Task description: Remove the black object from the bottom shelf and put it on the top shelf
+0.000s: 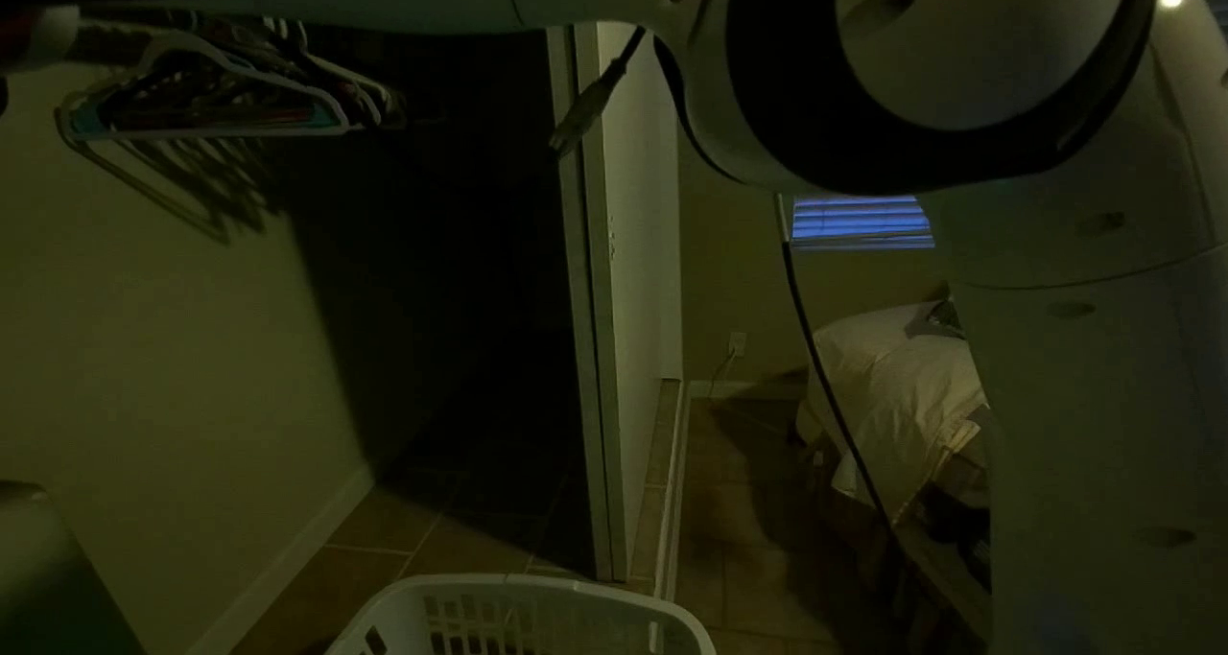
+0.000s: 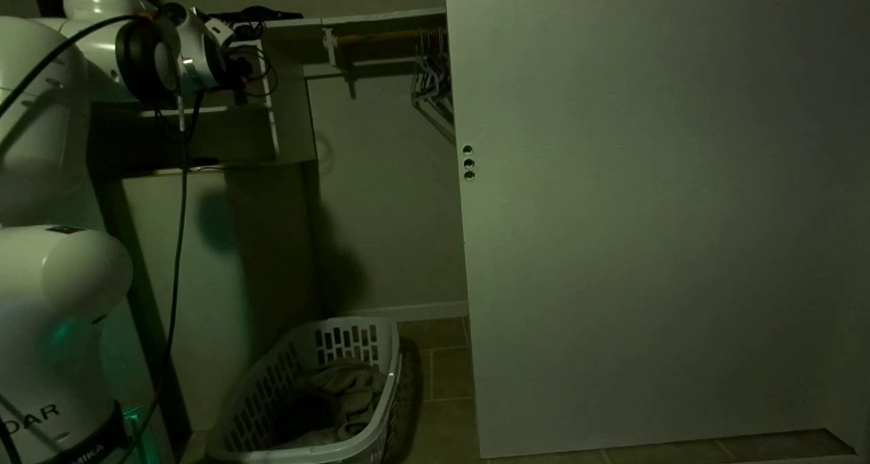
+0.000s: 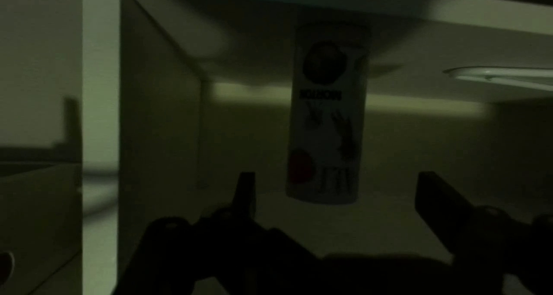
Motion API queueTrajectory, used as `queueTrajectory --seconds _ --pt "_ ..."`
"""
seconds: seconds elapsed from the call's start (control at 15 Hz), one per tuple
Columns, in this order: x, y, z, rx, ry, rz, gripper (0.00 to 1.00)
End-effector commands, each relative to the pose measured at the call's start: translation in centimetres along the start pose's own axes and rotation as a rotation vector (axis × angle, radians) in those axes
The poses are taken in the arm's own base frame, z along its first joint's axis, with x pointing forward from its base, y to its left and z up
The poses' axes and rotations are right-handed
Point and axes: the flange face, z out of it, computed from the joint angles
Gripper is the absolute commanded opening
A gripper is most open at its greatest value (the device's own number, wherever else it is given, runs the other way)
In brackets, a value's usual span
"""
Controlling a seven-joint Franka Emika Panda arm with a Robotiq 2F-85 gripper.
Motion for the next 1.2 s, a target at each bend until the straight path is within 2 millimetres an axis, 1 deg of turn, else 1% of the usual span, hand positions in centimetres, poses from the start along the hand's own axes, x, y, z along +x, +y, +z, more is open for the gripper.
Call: queueTrajectory --seconds 0.0,0.33,0.53,0.67,0.8,0.93,1.13 --pt "2.0 -0.7 -3.1 -0.015 -0.065 -0.024 1.0" --pt "3.4 -2.3 -6.5 -0.01 -0.24 -0.036 1.0" --pt "3.6 -2.9 -8.3 0.01 -0.324 -0.022 1.0" --pt "3.1 -3.0 -9.3 0.039 -0.367 -0.007 1.0" --pt "2.3 -2.8 -10.1 0.085 -0.372 0.017 1.0" --pt "1.2 -2.1 -11.0 0.112 -0.387 0.053 1.0" --pt "0.6 -1.6 -12.0 0.196 -0.343 0.079 1.0"
